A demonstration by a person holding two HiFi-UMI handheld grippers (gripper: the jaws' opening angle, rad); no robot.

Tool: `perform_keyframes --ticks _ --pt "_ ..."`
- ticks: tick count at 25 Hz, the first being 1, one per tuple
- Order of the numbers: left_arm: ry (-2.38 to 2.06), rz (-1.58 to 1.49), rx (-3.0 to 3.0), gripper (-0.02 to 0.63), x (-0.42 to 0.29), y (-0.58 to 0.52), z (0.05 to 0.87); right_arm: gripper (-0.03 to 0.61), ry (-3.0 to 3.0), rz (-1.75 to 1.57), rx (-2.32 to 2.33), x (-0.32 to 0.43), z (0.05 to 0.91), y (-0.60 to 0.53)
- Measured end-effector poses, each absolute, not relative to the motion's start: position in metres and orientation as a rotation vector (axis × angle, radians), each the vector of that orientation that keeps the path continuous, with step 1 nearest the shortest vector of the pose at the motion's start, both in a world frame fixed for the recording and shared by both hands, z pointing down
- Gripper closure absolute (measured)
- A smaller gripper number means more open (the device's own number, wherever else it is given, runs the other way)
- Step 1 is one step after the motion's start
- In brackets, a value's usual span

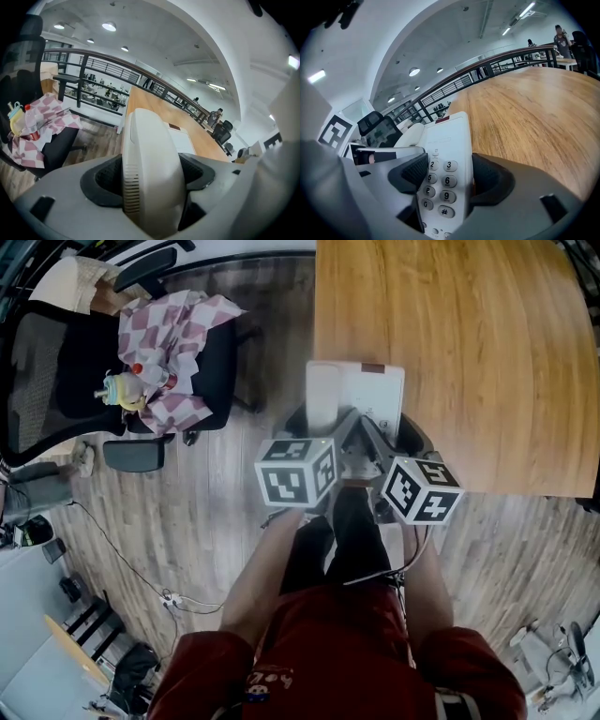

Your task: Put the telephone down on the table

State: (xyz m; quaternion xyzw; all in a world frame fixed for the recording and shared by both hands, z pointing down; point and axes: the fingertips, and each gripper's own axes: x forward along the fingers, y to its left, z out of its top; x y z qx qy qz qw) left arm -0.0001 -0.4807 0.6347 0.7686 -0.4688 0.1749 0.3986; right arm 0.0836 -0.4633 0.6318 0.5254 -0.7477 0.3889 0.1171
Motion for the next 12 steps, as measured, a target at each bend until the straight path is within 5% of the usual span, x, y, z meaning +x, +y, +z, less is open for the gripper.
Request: perform_keyframes --ticks 12 --pt "-1.201 0.434 2.018 0.235 -0.0002 -0.4789 0.6347 0.290 -2.224 1.057 1.539 0.0848 0.6314 -0.4631"
